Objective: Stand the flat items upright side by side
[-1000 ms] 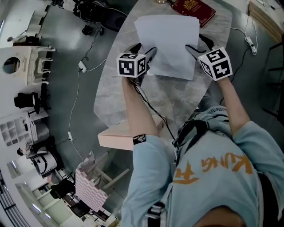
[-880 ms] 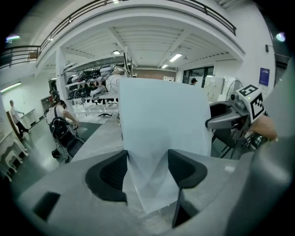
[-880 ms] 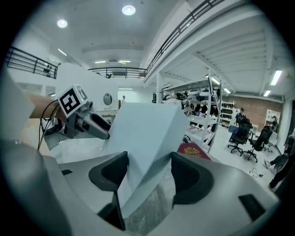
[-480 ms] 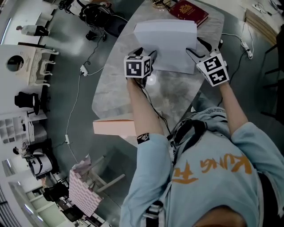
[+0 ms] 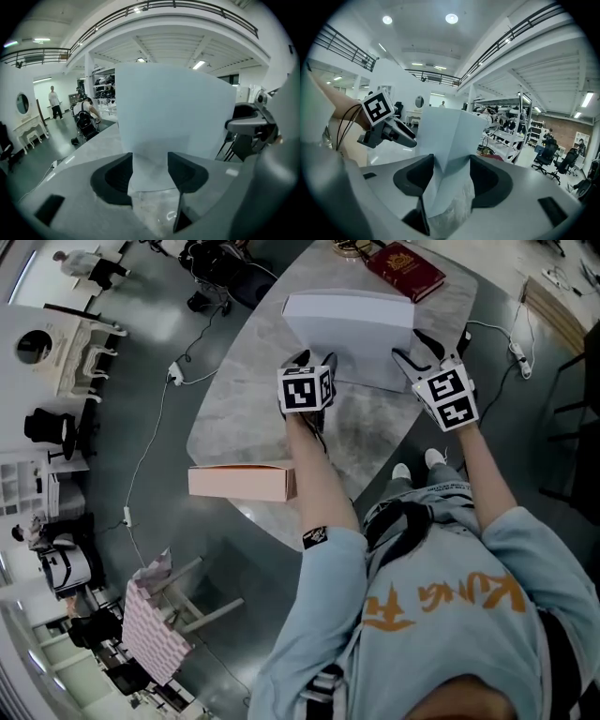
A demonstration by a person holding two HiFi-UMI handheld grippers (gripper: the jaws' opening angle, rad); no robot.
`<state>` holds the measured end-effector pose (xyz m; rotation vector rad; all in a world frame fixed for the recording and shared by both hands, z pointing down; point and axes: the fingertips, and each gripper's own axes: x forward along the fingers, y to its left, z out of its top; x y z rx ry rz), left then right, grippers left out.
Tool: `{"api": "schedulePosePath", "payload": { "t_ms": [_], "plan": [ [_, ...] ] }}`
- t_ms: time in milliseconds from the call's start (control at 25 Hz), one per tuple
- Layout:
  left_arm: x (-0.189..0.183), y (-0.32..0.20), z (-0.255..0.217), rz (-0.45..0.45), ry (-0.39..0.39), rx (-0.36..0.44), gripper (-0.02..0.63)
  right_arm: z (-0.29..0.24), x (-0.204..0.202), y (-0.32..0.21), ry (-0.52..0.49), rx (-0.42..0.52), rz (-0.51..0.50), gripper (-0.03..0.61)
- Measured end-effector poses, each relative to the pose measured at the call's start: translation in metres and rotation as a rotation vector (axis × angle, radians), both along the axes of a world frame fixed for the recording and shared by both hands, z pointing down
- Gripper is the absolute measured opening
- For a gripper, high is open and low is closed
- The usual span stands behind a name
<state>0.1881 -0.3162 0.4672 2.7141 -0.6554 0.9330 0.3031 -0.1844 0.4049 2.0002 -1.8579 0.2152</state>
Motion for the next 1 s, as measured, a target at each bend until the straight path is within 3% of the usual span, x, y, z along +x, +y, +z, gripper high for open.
{"api": "schedulePosePath", "payload": {
  "t_ms": [320, 600, 800, 1000],
  "plan": [
    [-0.020, 0.012, -0.010, -0.154, 0.067, 0.021, 0.249, -0.001, -0.007, 0.011, -0.001, 0.012, -0.114, 0.247],
    [-0.043, 0.043, -0.025, -0.384, 0.174, 0.065, 0.249, 0.005, -0.013, 0.017, -0.029, 0.001, -0.254, 0.284],
    [-0.057, 0.085, -0.029, -0.498, 0.198, 0.103, 0.249, 0.008, -0.019, 0.022, -0.032, -0.001, -0.333, 0.314],
    [-0.081, 0.119, -0.030, -0.696, 0.230, 0.142, 0.252, 0.013, -0.021, 0.024, -0.050, -0.003, -0.385, 0.341]
  ]
}}
